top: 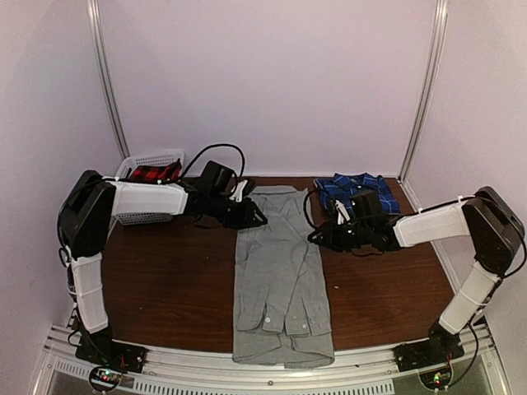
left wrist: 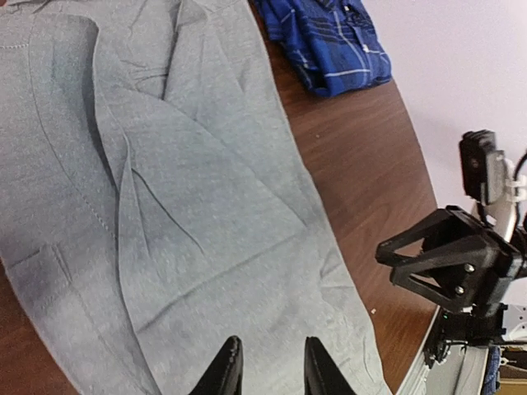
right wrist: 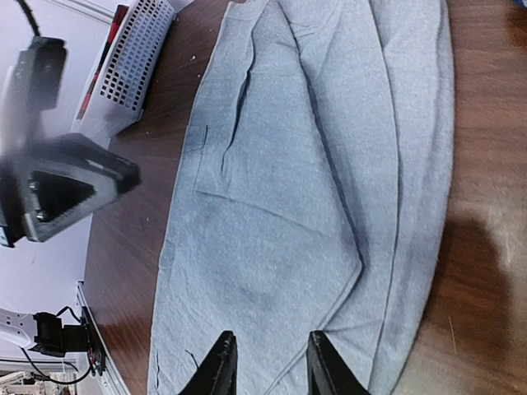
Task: Fold and stack the long sleeve shirts
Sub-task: Adjust the sleeve of the rectangle-folded shirt, then adjust the rectangle-folded shirt at the center of the board.
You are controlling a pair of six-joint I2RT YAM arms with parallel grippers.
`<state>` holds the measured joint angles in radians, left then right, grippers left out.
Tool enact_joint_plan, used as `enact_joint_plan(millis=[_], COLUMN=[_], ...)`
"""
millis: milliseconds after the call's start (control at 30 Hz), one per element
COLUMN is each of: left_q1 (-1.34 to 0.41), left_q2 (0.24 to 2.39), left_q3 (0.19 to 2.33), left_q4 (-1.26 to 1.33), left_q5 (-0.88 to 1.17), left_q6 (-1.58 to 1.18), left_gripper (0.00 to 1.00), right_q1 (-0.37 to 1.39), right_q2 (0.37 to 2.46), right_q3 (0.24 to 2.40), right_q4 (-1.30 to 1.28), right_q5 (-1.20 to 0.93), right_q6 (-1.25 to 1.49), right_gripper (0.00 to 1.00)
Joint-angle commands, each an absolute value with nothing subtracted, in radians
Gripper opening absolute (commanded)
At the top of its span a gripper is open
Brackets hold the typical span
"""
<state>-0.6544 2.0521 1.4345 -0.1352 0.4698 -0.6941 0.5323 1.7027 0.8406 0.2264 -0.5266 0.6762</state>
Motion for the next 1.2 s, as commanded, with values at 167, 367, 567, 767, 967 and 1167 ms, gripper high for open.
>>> enact_joint_plan(millis=[167, 367, 567, 767, 967, 1167], left_q1=[-0.652, -0.657, -0.657, -0.657, -0.657, -0.656], left_q2=[1.733, 1.597, 1.63, 1.707, 1.757, 1.809], left_q3=[1.064, 0.814, 0.78, 0.834, 0.866, 0.908], left_q4=[-0.08, -0.029, -0.008, -0.007, -0.016, -0.007], left_q5=[0.508, 0.507, 0.508, 0.476, 0.4, 0.377], left_q6=[-0.727, -0.779, -0.768, -0.742, -0.731, -0.733], left_gripper=[0.28, 0.3, 0.31, 0.31, 0.31, 0.31], right_q1=[0.614, 0.686, 0.689, 0.689, 0.684, 0.678], right_q2=[1.462, 1.359, 1.379, 1.465, 1.548, 1.61], right_q3=[0.657, 0.559, 0.535, 0.562, 0.597, 0.643], right_q4=[0.081, 0.047, 0.051, 0.09, 0.133, 0.142], right_q5=[-0.444, -0.391, -0.319, -0.284, -0.261, -0.249], right_q6=[0.667, 0.712, 0.715, 0.723, 0.729, 0.723], right_gripper=[0.31, 0.34, 0.37, 0.38, 0.37, 0.36])
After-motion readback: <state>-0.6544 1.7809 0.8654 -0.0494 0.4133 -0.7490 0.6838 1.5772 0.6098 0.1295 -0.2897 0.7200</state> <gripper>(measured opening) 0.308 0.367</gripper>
